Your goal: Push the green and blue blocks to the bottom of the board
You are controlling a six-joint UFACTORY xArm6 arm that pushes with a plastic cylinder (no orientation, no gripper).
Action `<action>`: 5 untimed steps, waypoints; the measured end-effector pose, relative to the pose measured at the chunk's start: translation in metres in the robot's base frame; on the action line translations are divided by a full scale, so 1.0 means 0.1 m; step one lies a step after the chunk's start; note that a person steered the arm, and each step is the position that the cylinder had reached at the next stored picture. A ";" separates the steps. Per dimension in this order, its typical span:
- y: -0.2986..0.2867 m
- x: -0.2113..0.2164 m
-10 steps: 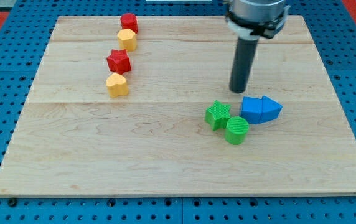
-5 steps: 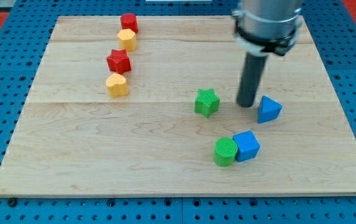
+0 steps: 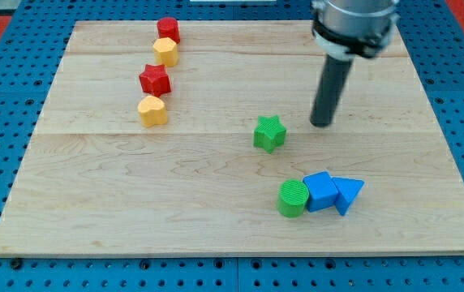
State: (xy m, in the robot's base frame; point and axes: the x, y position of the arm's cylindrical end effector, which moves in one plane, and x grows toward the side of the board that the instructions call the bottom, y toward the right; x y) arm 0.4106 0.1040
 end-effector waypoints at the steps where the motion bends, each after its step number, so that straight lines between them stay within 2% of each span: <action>1: -0.77 0.04; 2: -0.60 0.24; 3: -0.03 0.47; 4: -0.30 0.34; 5: -0.49 0.59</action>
State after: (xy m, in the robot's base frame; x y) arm 0.4695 0.0553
